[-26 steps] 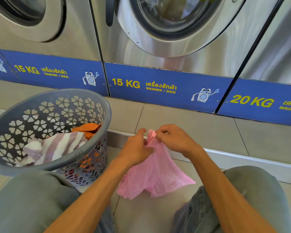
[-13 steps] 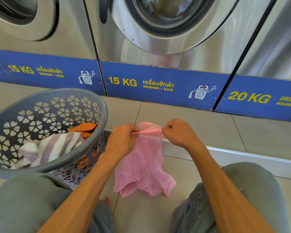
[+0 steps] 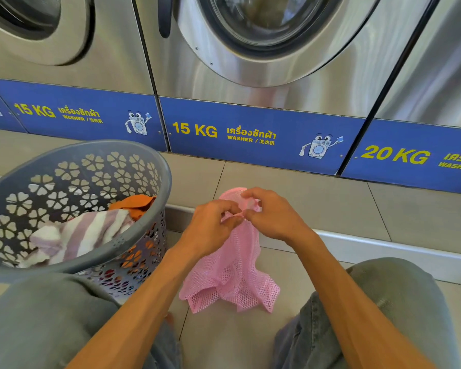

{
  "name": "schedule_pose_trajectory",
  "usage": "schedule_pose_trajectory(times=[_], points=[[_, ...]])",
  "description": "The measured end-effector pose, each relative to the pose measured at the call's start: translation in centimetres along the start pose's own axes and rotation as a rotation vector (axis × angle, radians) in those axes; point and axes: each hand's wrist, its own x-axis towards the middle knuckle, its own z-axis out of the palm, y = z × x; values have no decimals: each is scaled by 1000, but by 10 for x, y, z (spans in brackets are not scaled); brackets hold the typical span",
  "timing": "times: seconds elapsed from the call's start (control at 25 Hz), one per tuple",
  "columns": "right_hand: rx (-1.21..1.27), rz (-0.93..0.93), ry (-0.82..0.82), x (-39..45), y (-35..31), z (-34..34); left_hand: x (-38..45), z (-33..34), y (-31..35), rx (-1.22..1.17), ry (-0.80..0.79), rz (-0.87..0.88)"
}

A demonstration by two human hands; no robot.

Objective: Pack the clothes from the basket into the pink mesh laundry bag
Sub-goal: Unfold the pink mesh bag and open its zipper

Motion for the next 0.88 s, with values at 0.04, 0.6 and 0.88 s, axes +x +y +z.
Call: schedule_pose_trajectory(times=[0.04,0.6,0.88], points=[[-42,-13,-15,-1,0,1,-1,1,0,9,-13,21],[-209,-41,-336,-6,3,-3,2,-11,0,-400,45,-241],[9,109,-82,-1,-1,3,7,-15,16,-1146,-41,-310]])
